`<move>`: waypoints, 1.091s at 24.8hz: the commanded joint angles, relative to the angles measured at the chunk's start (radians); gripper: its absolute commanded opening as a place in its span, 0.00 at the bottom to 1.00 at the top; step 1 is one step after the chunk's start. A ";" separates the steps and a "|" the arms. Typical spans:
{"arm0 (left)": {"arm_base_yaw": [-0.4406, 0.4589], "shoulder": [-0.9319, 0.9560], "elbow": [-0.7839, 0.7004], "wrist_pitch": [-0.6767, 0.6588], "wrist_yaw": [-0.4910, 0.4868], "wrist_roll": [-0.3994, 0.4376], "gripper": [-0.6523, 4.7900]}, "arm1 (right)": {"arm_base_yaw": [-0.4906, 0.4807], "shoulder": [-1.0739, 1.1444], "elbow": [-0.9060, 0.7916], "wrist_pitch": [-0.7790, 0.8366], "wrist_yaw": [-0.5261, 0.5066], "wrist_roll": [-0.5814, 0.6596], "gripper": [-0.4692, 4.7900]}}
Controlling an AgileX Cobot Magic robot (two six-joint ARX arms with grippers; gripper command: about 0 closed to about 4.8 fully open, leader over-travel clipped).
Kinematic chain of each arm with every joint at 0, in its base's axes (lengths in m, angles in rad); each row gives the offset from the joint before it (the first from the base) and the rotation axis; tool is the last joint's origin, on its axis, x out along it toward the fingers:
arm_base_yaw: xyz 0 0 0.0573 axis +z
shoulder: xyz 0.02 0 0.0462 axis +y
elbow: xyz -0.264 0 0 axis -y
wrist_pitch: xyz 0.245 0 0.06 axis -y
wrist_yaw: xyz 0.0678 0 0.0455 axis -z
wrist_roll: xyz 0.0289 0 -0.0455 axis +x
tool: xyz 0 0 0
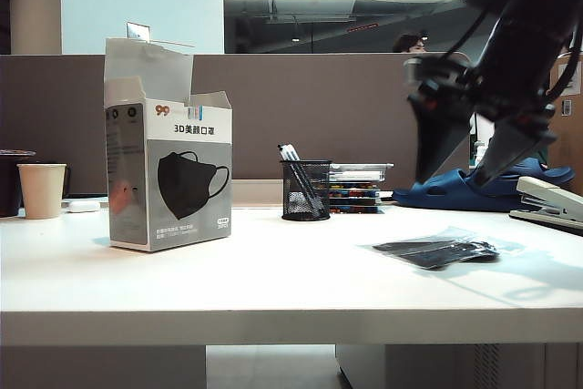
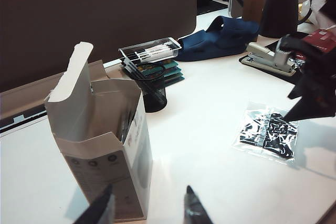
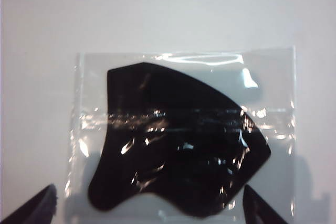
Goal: Put the mask into the mask box.
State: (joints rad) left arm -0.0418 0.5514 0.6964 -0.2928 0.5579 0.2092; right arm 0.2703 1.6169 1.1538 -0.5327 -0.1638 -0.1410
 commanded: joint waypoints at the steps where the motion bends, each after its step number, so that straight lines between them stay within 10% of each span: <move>1: 0.000 -0.001 0.006 0.009 0.004 0.001 0.43 | -0.001 0.051 0.020 0.036 0.007 -0.003 1.00; 18: 0.000 -0.001 0.006 0.010 0.003 0.001 0.43 | 0.000 0.311 0.073 0.000 0.041 -0.002 1.00; 20: 0.000 -0.001 0.006 0.010 0.003 0.001 0.43 | 0.000 0.311 0.073 -0.001 0.058 -0.002 0.87; 23: 0.000 -0.001 0.006 0.010 0.003 0.001 0.43 | 0.000 0.311 0.073 -0.007 0.056 -0.002 0.26; 27: 0.000 -0.001 0.006 0.010 0.003 0.001 0.43 | 0.000 0.311 0.073 -0.001 0.054 -0.002 0.11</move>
State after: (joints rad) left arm -0.0418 0.5529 0.6964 -0.2924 0.5579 0.2092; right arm 0.2691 1.9030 1.2469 -0.4568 -0.1047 -0.1474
